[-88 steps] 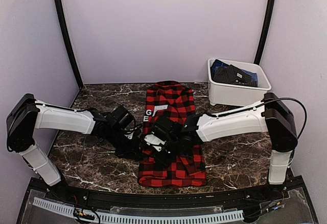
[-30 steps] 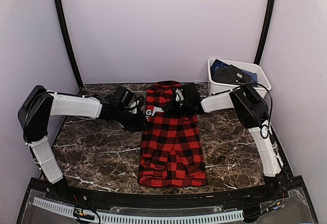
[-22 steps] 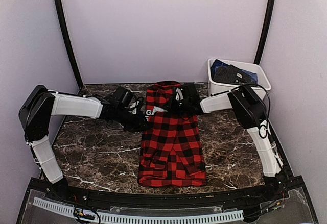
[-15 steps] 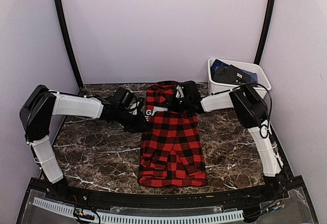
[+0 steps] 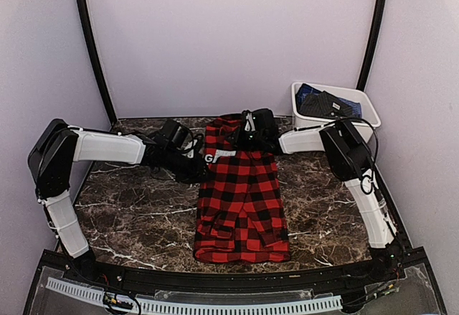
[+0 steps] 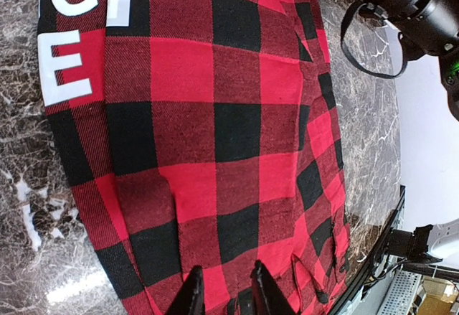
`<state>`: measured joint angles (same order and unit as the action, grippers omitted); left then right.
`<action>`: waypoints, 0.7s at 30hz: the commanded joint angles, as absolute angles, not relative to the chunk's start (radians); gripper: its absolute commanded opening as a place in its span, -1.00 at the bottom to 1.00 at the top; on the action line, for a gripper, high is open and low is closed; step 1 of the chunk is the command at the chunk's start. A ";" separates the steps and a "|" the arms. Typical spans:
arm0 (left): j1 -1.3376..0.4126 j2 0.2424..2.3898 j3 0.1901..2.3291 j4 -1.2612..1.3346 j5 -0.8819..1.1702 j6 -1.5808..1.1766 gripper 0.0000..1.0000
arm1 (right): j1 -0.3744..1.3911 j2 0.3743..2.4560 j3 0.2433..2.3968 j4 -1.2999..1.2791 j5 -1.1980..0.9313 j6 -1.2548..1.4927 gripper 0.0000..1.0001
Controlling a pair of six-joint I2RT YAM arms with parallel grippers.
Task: Fold and stack the long sleeve shirts
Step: Smooth out the rectangle-folded shirt sleeve.
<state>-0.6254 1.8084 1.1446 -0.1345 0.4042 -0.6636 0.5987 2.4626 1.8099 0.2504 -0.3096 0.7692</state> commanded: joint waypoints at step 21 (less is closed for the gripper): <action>-0.618 1.766 1.143 -0.184 0.401 -0.642 -0.56 | 0.597 2.226 1.635 0.283 -0.424 0.664 -0.32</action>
